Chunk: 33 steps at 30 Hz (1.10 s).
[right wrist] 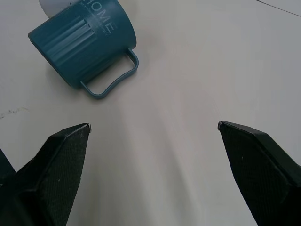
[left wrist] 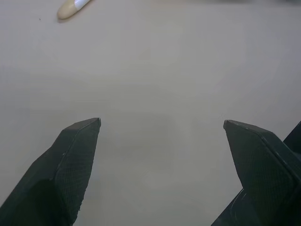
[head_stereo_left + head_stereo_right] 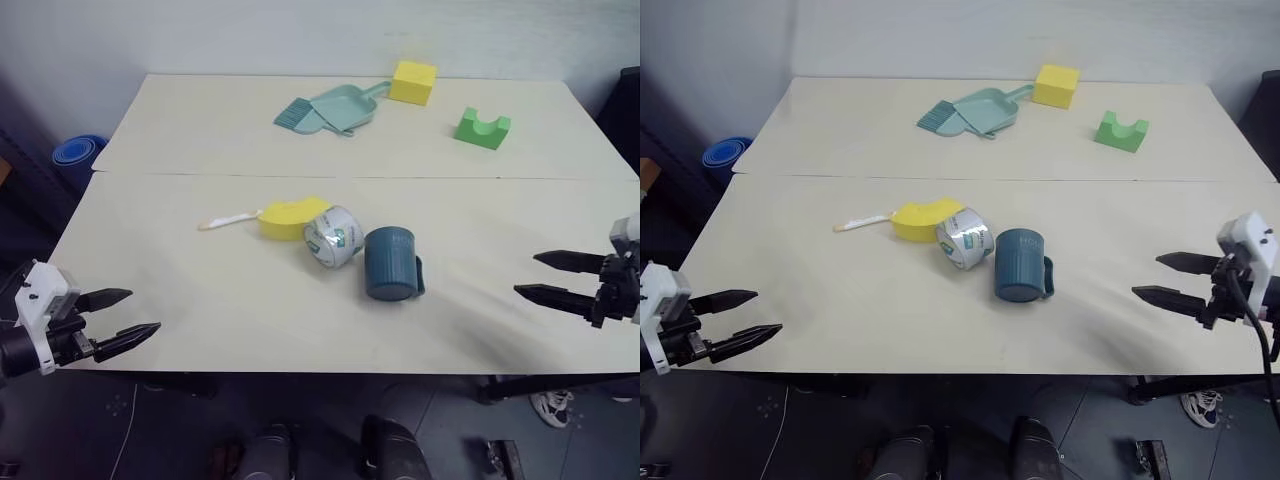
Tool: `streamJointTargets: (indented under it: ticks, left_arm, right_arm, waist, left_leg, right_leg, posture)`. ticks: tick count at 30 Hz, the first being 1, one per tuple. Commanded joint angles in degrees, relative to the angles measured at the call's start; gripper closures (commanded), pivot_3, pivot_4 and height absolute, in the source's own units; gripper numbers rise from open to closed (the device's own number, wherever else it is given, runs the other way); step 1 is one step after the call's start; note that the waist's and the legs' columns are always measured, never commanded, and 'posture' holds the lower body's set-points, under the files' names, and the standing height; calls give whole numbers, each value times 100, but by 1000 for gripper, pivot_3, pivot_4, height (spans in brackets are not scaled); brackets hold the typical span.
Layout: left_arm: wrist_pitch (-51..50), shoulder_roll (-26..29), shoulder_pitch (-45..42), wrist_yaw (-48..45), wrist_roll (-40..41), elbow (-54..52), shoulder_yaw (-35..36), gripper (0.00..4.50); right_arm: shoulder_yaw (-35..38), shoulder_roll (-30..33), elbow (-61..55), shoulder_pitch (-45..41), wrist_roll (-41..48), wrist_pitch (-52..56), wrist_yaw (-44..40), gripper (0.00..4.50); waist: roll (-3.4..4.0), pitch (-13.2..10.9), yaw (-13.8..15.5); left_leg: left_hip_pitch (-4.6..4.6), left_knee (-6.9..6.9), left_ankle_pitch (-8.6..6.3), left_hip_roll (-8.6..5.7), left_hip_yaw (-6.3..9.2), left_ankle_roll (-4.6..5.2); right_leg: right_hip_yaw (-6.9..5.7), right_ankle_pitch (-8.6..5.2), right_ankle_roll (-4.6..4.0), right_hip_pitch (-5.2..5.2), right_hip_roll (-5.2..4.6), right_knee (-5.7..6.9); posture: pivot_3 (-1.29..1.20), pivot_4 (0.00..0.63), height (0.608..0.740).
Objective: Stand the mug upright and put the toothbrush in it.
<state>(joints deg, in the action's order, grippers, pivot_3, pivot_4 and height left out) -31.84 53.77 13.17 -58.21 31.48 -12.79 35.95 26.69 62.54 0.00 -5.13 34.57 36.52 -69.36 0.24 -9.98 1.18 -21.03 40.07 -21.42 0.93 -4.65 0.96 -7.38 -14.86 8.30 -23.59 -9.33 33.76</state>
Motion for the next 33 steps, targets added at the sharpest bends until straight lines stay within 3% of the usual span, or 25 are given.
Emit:
streamJointTargets:
  ticks: [1, 12, 18, 23, 26, 29, 33]
  left_arm:
    - [-52, 98, -44, -1, 78, -93, 210, 50]
    - [-151, -10, -471, 404, 6, -2, -59, 50]
    - [-128, -16, -886, 515, 22, 179, -226, 50]
    - [-585, 59, -1012, 353, 572, -455, -389, 50]
    - [-984, 174, -1247, 275, 1030, -897, -528, 50]
    - [-1251, 260, -1918, 322, 1416, -1092, -800, 50]
    - [-1284, 347, -2506, 299, 1422, -1075, -1164, 50]
  right_arm:
    - [276, 184, -145, 0, 70, 86, -1, 0]
    - [271, 165, -255, 63, -106, 164, 180, 0]
    - [218, 168, -352, -353, 7, 609, 507, 0]
    - [-61, -3, -1401, -1113, 567, 1573, 1261, 0]
    - [-565, -378, -1835, -2208, 983, 2384, 2070, 0]
    - [-1191, -1339, -2027, -3436, 1170, 3398, 3234, 0]
    - [-1666, -2281, -2274, -4119, 1104, 4052, 4106, 0]
  waist:
    - [0, 0, -2]
    - [0, 0, 0]
    - [0, 0, -3]
    - [1, 0, -18]
    - [0, 1, -65]
    - [-1, 1, -125]
    - [1, 1, -125]
  left_leg:
    - [0, 0, 0, 0, 0, 0]
    - [0, 1, 0, 0, 0, 0]
    - [5, 2, 0, 0, -5, 0]
    - [1, 2, -1, 2, -3, -2]
    - [2, 3, 0, 5, 0, -5]
    - [4, 5, 0, 6, 5, -9]
    - [-4, 0, 0, 3, 14, -15]
  right_leg:
    - [0, 0, 0, 0, 0, 0]
    - [0, 0, 0, 0, 0, 2]
    - [4, 0, 0, 0, 0, 7]
    - [4, 0, 0, -8, 0, 12]
    - [6, 0, 0, -7, 0, 14]
    - [5, 1, -2, -7, 1, 21]
    - [-5, 2, -2, -20, 1, 40]
  posture:
    - [0, 150, 740]
    - [0, 150, 740]
    - [0, 150, 740]
    - [0, 150, 740]
    - [0, 150, 740]
    - [0, 150, 740]
    - [0, 150, 740]
